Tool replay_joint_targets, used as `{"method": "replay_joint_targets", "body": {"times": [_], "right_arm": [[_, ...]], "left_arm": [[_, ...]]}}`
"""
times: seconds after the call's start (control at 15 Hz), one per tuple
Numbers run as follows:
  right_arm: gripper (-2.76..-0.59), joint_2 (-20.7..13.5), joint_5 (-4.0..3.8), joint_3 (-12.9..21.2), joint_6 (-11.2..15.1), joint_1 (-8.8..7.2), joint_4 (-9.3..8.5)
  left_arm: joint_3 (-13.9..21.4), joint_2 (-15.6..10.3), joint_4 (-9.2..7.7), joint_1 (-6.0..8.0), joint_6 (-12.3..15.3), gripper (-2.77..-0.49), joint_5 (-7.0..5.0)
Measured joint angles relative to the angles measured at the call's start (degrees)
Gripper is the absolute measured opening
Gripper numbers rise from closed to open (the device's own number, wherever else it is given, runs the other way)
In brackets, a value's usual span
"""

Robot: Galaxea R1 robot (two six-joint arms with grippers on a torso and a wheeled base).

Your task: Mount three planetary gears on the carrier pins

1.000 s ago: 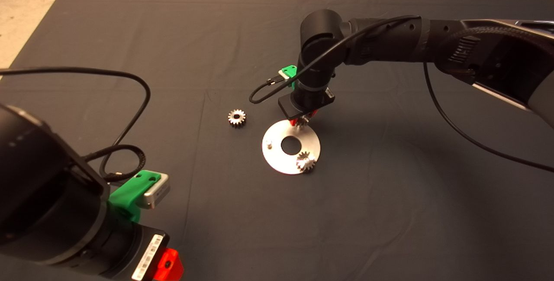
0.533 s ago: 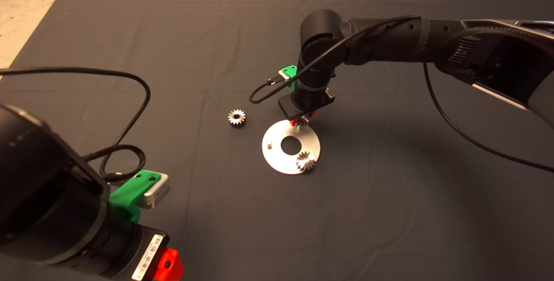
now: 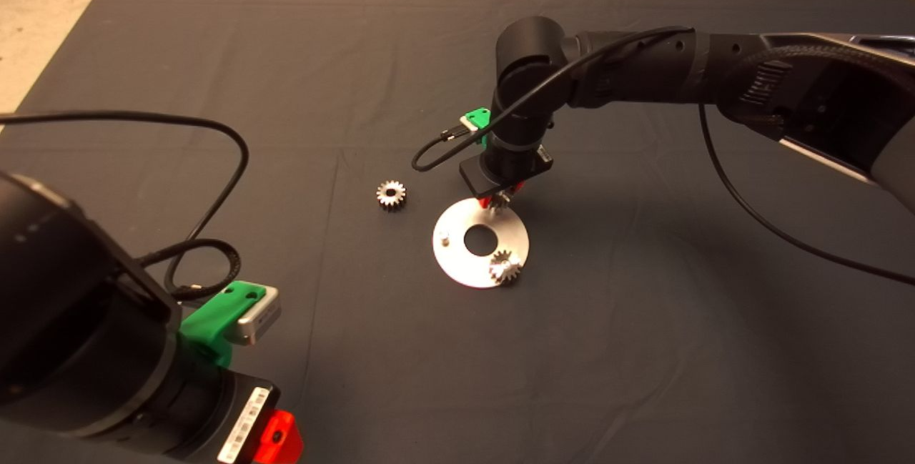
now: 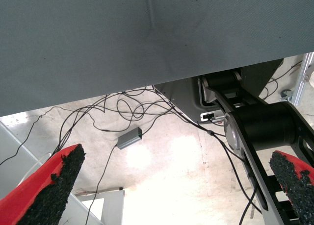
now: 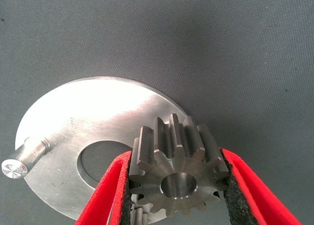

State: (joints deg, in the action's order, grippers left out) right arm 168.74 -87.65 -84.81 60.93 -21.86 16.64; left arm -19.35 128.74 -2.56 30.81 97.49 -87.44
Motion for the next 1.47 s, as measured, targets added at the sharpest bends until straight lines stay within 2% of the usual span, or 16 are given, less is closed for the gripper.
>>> {"method": "replay_joint_targets", "body": {"times": [1.47], "right_arm": [[-2.29,-0.22,0.05,0.83,0.00,0.20,-1.02]], "left_arm": [[0.00,-0.02,0.00,0.00,0.00,-0.51,0.01]]}}
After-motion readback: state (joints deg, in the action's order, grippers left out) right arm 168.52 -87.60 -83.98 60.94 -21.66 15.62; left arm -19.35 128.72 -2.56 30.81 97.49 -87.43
